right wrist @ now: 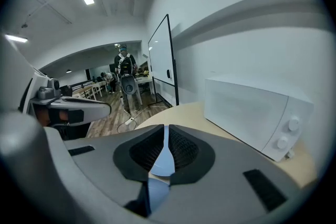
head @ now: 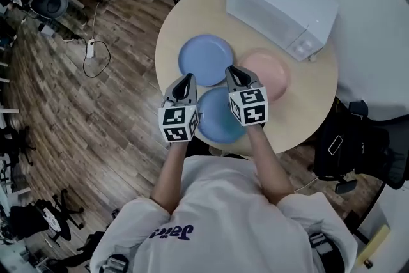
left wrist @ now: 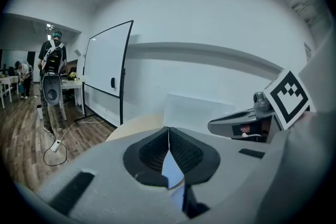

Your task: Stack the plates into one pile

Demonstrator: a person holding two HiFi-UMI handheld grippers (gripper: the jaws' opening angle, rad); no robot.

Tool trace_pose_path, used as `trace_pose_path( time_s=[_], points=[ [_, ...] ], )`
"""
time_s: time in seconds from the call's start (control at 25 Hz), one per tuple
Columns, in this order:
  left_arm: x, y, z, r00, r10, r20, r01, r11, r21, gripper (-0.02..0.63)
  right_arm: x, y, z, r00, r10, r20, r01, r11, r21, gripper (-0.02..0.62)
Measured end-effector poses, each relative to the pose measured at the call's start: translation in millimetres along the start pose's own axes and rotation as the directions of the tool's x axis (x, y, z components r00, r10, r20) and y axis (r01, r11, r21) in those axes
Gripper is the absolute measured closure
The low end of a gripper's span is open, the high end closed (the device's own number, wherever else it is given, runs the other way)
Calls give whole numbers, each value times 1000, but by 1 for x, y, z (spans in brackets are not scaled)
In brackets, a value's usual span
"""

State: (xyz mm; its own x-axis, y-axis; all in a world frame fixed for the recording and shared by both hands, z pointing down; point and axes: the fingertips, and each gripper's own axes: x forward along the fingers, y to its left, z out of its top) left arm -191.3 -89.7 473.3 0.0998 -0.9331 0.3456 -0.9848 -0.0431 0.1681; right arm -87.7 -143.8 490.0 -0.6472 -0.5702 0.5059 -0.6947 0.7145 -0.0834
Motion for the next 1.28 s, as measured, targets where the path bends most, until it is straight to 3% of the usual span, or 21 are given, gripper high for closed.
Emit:
trace_pose_path(
  time_s=[0.24,0.44,0.6,0.64,0.72,0.8,0.92,1.08,1.28],
  points=[
    [56,48,-32,990,-18,-138,14,999,-34,591,68,-35,-23,982,-48,-180,53,998,26,572],
    [91,83,-74,962,-8,-273,-16,996,-83,589,108,-60,-59,940,-52,-336,71,997,44,571],
    [108,107,-103,933,7,-359,-52,992,-117,589,127,-78,-79,914,-52,-402,91,993,79,569],
    [112,113,-109,927,9,-375,-61,990,-125,588,132,-81,-83,909,-48,-415,92,992,87,558],
    [121,124,-119,916,11,-400,-75,987,-145,583,146,-87,-92,896,-37,-443,92,990,104,425],
    [130,132,-130,902,-2,-431,-81,981,-174,539,157,-92,-99,883,-37,-469,100,989,110,417],
    [140,134,-152,869,-48,-492,-79,969,-235,408,166,-100,-112,862,-39,-505,111,987,114,417],
    [151,136,-168,854,-68,-516,-97,953,-286,396,177,-107,-129,840,-29,-541,119,984,133,417],
    [154,144,-184,829,-48,-557,-141,946,-292,396,185,-110,-141,814,-26,-580,129,982,138,419]
  ],
)
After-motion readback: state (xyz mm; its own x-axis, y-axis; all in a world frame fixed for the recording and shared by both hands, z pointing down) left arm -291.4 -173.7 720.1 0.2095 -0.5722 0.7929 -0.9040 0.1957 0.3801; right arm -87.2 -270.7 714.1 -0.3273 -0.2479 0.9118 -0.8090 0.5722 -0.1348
